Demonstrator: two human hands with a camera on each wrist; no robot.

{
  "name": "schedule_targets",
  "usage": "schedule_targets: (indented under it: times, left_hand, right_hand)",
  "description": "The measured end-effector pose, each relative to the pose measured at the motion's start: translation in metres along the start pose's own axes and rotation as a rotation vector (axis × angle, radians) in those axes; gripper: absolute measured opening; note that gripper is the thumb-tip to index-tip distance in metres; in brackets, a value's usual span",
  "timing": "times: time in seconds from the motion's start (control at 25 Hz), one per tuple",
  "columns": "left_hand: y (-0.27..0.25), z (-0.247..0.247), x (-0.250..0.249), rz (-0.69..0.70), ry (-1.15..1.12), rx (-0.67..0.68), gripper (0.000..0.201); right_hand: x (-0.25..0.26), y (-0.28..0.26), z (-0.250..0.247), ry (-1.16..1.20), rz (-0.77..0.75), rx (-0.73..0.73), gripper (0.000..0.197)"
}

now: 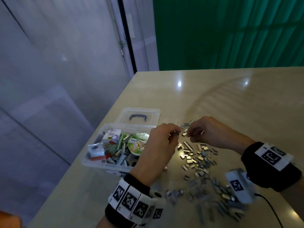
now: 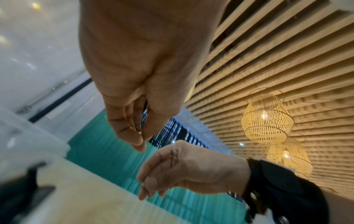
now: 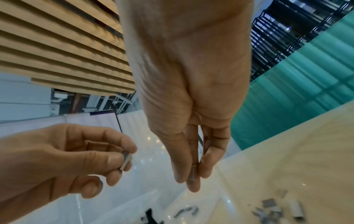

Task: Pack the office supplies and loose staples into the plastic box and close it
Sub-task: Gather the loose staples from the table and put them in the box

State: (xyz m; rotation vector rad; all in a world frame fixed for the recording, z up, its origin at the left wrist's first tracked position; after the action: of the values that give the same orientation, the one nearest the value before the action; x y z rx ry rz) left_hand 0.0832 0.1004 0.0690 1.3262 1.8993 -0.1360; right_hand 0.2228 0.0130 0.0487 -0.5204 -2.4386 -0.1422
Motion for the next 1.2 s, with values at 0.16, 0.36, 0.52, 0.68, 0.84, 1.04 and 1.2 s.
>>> schedule_targets:
  times: [0.16,0.36,0.52,0.68,0.84,1.04,1.2]
  left_hand:
    - [0.0,-0.077,0.049,-0.107,0.027,-0.133,0.018]
    - [0.001,-0.13,0.116,-0.302,0.077,-0.135,0.013]
    - [0.018,-0.123,0.14,-0.334,0.206,-0.01,0.017]
    - [0.025,-0.106,0.148,-0.332,0.341,0.109,0.019]
    - [0.022,-0.112,0.152,-0.352,0.416,0.084,0.033]
    - [0.022,-0.121,0.131,-0.285,0.403,0.054,0.03]
    - [0.028,-0.113,0.106,-0.228,0.334,0.045,0.028]
  right_hand:
    - [0.049,0.029,0.007,0.088,-0.086,0.018,0.018]
    - [0.112,0.074,0.029,0.145,-0.21,0.002,0.018]
    - [0.132,0.114,0.058,0.151,-0.185,0.019,0.024]
    - [0.147,0.133,0.08,0.014,-0.225,0.043,0.034]
    - [0.156,0.136,0.085,-0.022,-0.243,0.048,0.024]
    - [0.145,0.129,0.062,0.011,-0.215,0.018,0.028]
    - [0.129,0.108,0.038,0.038,-0.175,0.03,0.028]
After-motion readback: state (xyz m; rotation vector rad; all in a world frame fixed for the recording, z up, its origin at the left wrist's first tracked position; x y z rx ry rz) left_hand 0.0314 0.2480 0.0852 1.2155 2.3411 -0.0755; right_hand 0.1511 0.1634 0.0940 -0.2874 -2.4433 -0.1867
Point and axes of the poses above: each hand's wrist, its own y-axis towards the middle knuckle, its own z-axis out of the palm, x = y × z, the point moved 8 cm from there along y, towards the middle knuckle, and after that the axes turned 2 degrees about y, right-handed, at the moved point
